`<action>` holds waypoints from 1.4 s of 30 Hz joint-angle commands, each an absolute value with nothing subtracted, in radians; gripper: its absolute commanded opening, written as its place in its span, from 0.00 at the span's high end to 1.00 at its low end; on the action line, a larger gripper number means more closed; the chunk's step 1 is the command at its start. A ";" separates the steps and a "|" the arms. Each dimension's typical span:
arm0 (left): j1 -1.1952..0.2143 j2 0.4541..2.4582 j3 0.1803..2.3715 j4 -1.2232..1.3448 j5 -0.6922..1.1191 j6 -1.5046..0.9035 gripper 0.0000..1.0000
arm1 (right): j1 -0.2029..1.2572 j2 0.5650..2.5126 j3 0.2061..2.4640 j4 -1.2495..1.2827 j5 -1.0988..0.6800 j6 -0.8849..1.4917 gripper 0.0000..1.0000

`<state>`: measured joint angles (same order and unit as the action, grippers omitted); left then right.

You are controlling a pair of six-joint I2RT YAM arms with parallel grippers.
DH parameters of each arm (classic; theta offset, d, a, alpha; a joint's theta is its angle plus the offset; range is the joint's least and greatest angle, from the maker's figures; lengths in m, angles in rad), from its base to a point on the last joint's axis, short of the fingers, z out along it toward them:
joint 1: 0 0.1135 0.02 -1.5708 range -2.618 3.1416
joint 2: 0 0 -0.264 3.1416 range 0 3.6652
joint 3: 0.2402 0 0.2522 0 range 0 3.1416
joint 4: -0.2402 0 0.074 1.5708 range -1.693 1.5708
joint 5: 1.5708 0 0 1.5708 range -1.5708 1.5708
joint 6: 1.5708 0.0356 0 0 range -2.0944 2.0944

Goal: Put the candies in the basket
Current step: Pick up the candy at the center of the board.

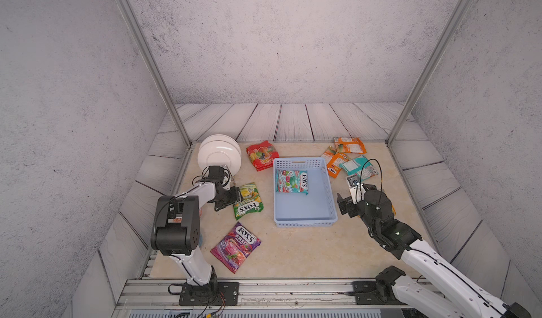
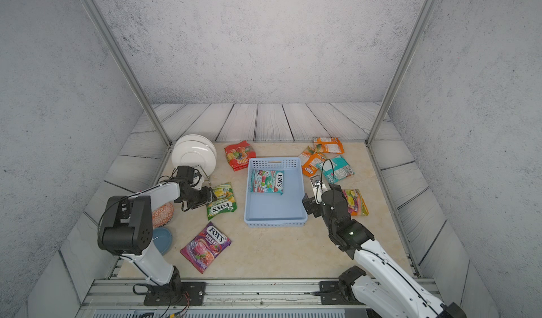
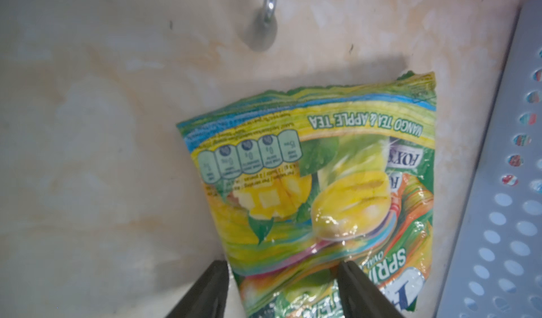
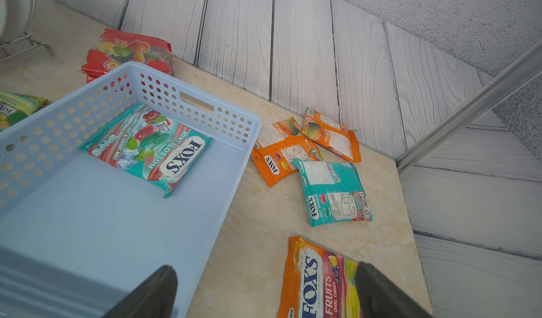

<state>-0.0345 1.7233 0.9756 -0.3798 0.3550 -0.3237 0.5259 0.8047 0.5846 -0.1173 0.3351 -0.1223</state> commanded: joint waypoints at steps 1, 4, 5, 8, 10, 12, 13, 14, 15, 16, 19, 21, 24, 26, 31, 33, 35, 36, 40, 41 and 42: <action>-0.028 1.746 0.991 -0.381 0.357 -0.317 0.46 | 0.524 0.773 0.577 -0.068 0.344 -0.148 0.01; -0.029 1.734 0.992 -0.390 0.354 -0.313 0.62 | 0.524 0.772 0.565 -0.059 0.359 -0.158 0.01; -0.029 1.729 0.991 -0.389 0.356 -0.311 0.66 | 0.525 0.771 0.565 -0.057 0.359 -0.159 0.01; -0.030 1.722 0.985 -0.375 0.361 -0.310 0.76 | 0.524 0.762 0.569 -0.050 0.356 -0.164 0.01; -0.032 1.708 0.991 -0.385 0.358 -0.299 0.87 | 0.525 0.763 0.562 -0.047 0.366 -0.171 0.01; -0.036 1.685 1.003 -0.398 0.356 -0.284 0.97 | 0.526 0.765 0.559 -0.043 0.378 -0.173 0.01; -0.040 1.677 1.005 -0.400 0.357 -0.277 1.00 | 0.527 0.764 0.560 -0.042 0.376 -0.172 0.01; -0.046 1.667 1.009 -0.400 0.357 -0.267 1.00 | 0.524 0.761 0.561 -0.040 0.372 -0.172 0.01; -0.056 1.660 1.012 -0.399 0.356 -0.251 1.00 | 0.526 0.759 0.563 -0.038 0.371 -0.174 0.01; -0.068 1.656 1.018 -0.399 0.356 -0.228 1.00 | 0.526 0.757 0.562 -0.038 0.373 -0.176 0.01; -0.109 1.631 1.053 -0.442 0.321 -0.160 1.00 | 0.525 0.760 0.552 -0.032 0.399 -0.188 0.01; -0.130 1.605 1.076 -0.466 0.321 -0.122 1.00 | 0.526 0.759 0.554 -0.031 0.405 -0.190 0.01; -0.170 1.577 1.095 -0.473 0.320 -0.070 1.00 | 0.526 0.754 0.558 -0.031 0.403 -0.196 0.01; -0.198 1.559 1.125 -0.507 0.306 -0.010 1.00 | 0.525 0.755 0.552 -0.030 0.421 -0.203 0.01; -0.218 1.534 1.220 -0.578 0.307 0.104 1.00 | 0.525 0.756 0.553 -0.025 0.424 -0.207 0.01; -0.223 1.535 1.272 -0.617 0.312 0.155 1.00 | 0.526 0.758 0.550 -0.025 0.435 -0.207 0.01; -0.233 1.533 1.320 -0.667 0.315 0.217 1.00 | 0.526 0.761 0.546 -0.023 0.448 -0.209 0.01; -0.237 1.525 1.334 -0.679 0.317 0.254 1.00 | 0.526 0.765 0.548 -0.023 0.450 -0.209 0.01; -0.257 1.503 1.376 -0.702 0.295 0.383 1.00 | 0.526 0.765 0.553 -0.024 0.461 -0.212 0.01; -0.262 1.510 1.407 -0.729 0.290 0.418 1.00 | 0.525 0.766 0.549 -0.022 0.471 -0.214 0.01; -0.266 1.517 1.434 -0.756 0.286 0.446 1.00 | 0.525 0.768 0.546 -0.019 0.479 -0.216 0.01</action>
<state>-0.2508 1.5318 1.3643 -0.6907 0.2932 0.3046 0.5262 0.7750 0.5606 -0.0471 0.4377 -0.2077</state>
